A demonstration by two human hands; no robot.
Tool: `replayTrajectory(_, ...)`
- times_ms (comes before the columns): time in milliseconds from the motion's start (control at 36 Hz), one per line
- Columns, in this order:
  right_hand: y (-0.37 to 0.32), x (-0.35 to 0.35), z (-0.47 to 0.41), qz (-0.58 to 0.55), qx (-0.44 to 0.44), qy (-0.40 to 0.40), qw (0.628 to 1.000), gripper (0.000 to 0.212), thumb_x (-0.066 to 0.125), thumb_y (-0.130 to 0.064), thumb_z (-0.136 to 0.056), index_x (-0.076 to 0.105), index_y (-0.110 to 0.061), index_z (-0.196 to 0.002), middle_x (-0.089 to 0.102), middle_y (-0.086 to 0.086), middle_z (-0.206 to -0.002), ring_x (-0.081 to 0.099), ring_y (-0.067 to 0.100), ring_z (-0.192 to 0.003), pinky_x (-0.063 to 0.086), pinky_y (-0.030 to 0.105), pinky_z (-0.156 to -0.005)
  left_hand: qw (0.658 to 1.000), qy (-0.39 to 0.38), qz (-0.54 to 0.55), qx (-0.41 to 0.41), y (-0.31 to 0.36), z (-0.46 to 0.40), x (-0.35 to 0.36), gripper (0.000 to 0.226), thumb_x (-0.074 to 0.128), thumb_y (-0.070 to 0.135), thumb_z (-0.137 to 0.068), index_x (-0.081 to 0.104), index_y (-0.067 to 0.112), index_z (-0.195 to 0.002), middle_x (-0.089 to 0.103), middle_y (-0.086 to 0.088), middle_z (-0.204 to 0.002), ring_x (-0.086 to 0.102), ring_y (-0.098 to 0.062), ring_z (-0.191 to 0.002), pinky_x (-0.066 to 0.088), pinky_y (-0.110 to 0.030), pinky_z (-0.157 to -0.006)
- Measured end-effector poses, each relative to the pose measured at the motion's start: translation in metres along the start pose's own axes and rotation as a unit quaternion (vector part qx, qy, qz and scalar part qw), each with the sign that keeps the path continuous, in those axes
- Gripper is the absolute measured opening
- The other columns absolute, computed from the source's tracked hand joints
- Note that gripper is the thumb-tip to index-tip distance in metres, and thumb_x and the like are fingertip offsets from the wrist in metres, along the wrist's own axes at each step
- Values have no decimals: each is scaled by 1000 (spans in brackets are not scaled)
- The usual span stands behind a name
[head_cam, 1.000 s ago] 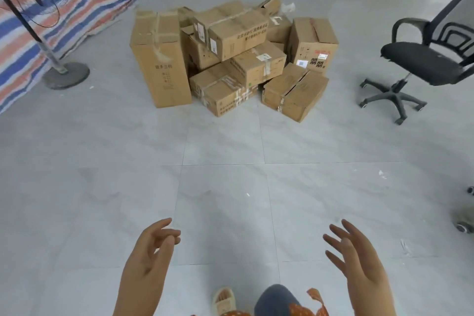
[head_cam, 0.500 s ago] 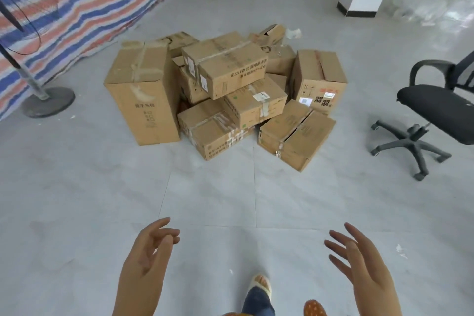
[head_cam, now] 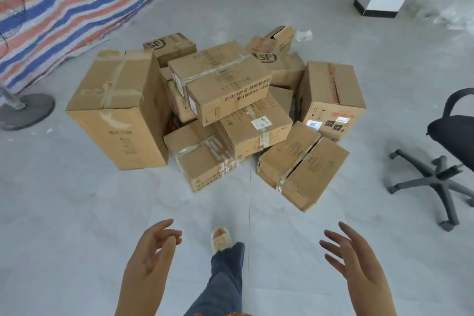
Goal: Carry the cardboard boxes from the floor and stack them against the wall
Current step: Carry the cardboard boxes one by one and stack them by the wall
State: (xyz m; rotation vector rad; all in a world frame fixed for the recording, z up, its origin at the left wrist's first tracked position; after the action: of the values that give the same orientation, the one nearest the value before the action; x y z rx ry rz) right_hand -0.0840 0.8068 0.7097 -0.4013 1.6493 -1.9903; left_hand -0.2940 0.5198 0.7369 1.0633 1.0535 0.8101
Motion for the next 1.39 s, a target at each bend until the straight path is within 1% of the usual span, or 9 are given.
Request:
replayTrajectory(111,-24,31,-83,20,-17,15,1000,15,51,-26,-96,57,-30,-109,70,2,-105,70,8,-88,56,17,-74,1000,4,17,10,20,-98,25,20,59,26,-86,62,44,-94,69,12,-91,67,-5,-85,51,-38,-90)
replayTrajectory(333,-94,95,-223,44,-28,17,999,15,56,-43,-92,56,-36,-106,71,-3,-100,69,11,-88,55,21,-76,1000,1,19,2,69,-243,53,21,55,13,-94,59,30,-105,69,13,-90,65,-5,-89,48,-35,-90)
replayTrajectory(417,-102,113,-268,57,-22,10,998,81,54,-94,-45,57,-40,-106,72,-11,-97,70,11,-88,56,23,-76,1000,17,12,-4,74,-278,55,19,59,19,-90,62,35,-100,69,11,-93,65,-6,-88,53,-29,-85)
replayTrajectory(528,-107,134,-328,77,-8,-4,997,101,47,-100,-33,55,-37,-111,67,-4,-108,68,16,-94,54,22,-77,997,70,8,-31,65,-319,52,31,51,3,-93,62,31,-101,70,10,-92,67,-9,-88,50,-23,-84)
replayTrajectory(806,-131,184,-525,78,0,-65,995,27,50,-34,-96,53,-24,-121,67,-2,-109,68,14,-94,54,15,-72,979,182,31,-88,66,-436,99,21,59,12,-91,61,32,-99,71,10,-89,67,-11,-88,55,-32,-84)
replayTrajectory(1000,-165,237,-677,145,1,-162,976,32,50,-44,-94,51,-27,-122,66,-3,-112,65,8,-98,53,14,-79,972,204,-7,-116,82,-533,145,20,52,16,-96,58,32,-105,68,20,-90,64,-18,-99,47,-40,-93)
replayTrajectory(1111,-158,277,-756,239,-3,-217,946,89,46,-93,-56,49,-35,-123,65,-10,-112,62,12,-105,47,36,-96,964,203,3,-171,56,-595,167,21,49,12,-96,57,29,-105,70,15,-88,63,-22,-100,47,-41,-95)
replayTrajectory(1222,-126,322,-826,277,56,-239,929,35,42,-35,-100,47,-20,-131,61,3,-116,57,15,-99,45,23,-91,960,178,-19,-217,7,-658,193,19,52,19,-96,55,26,-113,65,3,-107,58,-23,-106,46,-40,-92)
replayTrajectory(1389,-52,361,-906,398,70,-214,890,41,40,-19,-101,42,-2,-138,48,17,-138,44,31,-127,33,39,-104,908,211,8,-362,-101,-710,216,49,52,28,-95,41,7,-139,48,-9,-136,48,-25,-121,45,-30,-87)
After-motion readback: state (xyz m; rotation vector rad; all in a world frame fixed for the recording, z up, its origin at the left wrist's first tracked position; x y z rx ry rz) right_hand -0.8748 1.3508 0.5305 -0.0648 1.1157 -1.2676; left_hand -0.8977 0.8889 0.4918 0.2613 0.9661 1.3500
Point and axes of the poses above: each hand's wrist, its own z-axis away from the middle knuckle, its own x-axis out of the palm, y = z × x, the point moved 8 cm from there along -z, towards the middle knuckle
